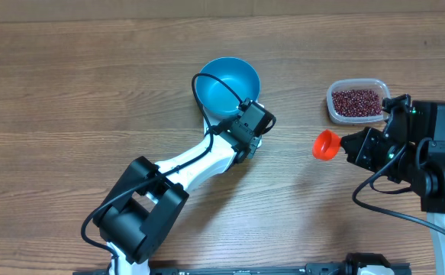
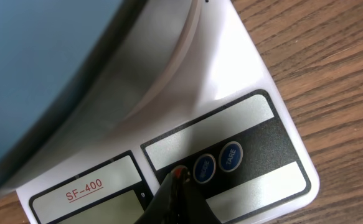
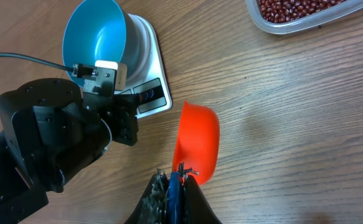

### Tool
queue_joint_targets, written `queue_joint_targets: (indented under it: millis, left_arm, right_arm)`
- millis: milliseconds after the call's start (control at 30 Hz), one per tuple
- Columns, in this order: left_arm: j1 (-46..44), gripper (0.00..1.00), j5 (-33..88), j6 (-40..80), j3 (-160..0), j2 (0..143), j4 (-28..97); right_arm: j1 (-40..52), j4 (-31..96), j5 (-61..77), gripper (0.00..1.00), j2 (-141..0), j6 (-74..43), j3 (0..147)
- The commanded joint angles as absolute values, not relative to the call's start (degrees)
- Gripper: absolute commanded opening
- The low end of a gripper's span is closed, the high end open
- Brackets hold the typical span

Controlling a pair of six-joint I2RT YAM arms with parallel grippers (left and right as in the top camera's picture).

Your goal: Scoop item into bowl and weigh 150g on scale

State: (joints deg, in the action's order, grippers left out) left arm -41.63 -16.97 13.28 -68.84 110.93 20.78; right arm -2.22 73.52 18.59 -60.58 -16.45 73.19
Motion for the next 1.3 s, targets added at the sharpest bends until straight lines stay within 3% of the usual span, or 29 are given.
queue_joint_targets:
  millis: [0, 1267]
  left_arm:
    - [-41.5, 0.04, -18.0, 12.2, -68.7, 112.4, 20.5]
    - [-40.8, 0.04, -17.9, 11.8, -68.7, 114.0, 19.5]
  right_arm:
    - [-2.3, 73.2, 18.0, 0.04, -59.7, -16.3, 74.9]
    - [-2.3, 72.8, 18.0, 0.04, -59.7, -16.4, 74.9]
